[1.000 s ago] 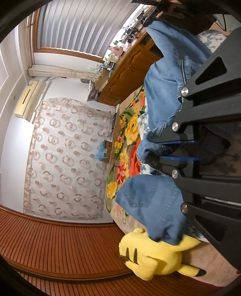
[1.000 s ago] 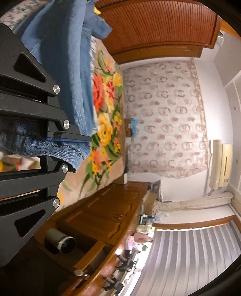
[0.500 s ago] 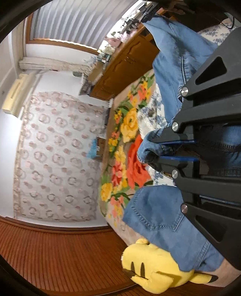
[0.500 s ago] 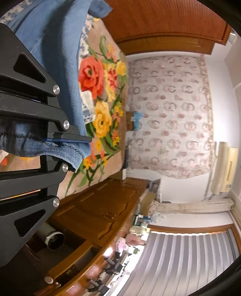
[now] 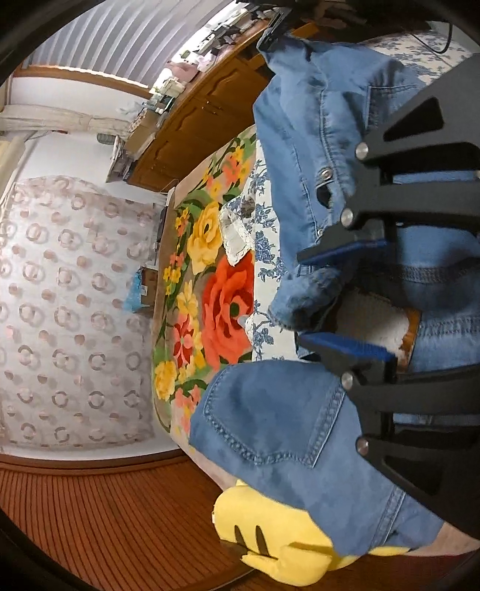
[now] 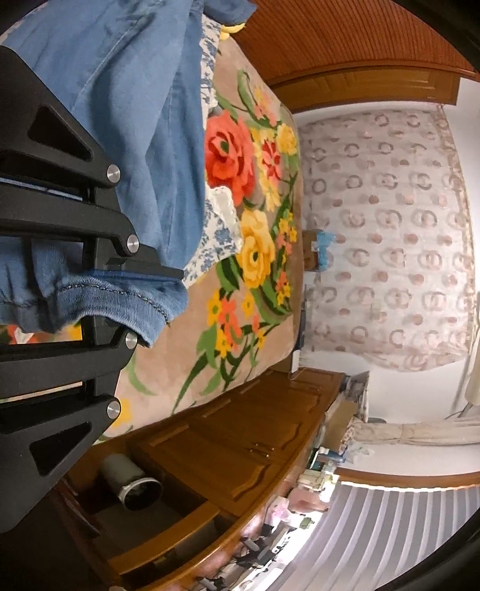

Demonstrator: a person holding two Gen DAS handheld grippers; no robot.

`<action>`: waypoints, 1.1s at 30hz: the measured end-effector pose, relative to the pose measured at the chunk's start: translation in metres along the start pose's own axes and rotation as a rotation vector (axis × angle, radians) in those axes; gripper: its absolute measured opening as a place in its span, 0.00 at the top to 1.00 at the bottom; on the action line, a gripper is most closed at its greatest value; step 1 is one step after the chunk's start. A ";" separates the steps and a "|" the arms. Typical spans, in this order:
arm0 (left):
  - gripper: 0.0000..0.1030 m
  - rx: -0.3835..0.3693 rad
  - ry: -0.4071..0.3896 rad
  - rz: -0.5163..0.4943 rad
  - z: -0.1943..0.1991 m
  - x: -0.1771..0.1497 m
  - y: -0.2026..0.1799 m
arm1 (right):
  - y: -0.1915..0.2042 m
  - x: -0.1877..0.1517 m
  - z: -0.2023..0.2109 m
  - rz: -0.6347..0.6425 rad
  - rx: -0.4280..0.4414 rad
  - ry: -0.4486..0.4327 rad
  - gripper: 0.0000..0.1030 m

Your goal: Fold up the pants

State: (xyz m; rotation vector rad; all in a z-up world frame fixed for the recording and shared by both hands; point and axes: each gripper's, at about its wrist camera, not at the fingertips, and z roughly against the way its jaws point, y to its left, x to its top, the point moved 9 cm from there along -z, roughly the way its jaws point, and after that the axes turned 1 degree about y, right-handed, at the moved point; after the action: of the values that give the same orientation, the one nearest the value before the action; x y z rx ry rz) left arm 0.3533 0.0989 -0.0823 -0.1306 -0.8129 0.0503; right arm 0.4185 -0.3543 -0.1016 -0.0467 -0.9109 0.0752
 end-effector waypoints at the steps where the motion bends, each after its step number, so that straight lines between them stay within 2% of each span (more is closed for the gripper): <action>1: 0.61 -0.006 -0.001 -0.006 0.003 0.002 0.001 | 0.001 -0.002 0.000 0.001 0.001 0.005 0.87; 3: 0.55 -0.018 -0.001 -0.020 0.010 0.003 0.003 | 0.002 -0.004 0.000 0.004 0.000 0.015 0.84; 6: 0.49 -0.025 -0.008 -0.038 0.020 0.005 0.004 | 0.000 -0.005 0.004 0.000 -0.012 0.025 0.66; 7: 0.49 -0.027 -0.009 -0.040 0.021 0.004 0.004 | -0.002 -0.005 0.006 -0.006 -0.016 0.022 0.64; 11: 0.49 -0.035 -0.003 -0.058 0.019 -0.003 -0.001 | -0.011 -0.005 0.017 -0.015 -0.045 0.019 0.61; 15: 0.49 -0.062 0.022 -0.061 0.010 -0.014 -0.011 | -0.019 -0.002 0.030 -0.024 -0.075 0.009 0.51; 17: 0.49 -0.076 0.030 -0.066 0.008 -0.018 -0.016 | -0.021 -0.001 0.036 -0.037 -0.069 0.001 0.50; 23: 0.49 -0.098 0.044 -0.084 0.002 -0.026 -0.027 | 0.017 0.001 0.045 -0.003 0.064 0.008 0.50; 33: 0.49 -0.092 0.076 -0.136 -0.008 -0.042 -0.036 | 0.168 -0.012 0.026 0.134 0.378 0.089 0.50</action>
State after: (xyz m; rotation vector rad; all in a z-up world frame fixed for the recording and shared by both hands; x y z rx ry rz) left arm 0.3300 0.0588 -0.1135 -0.1626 -0.7463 -0.1202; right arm 0.3836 -0.1874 -0.1072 0.2390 -0.7920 0.3661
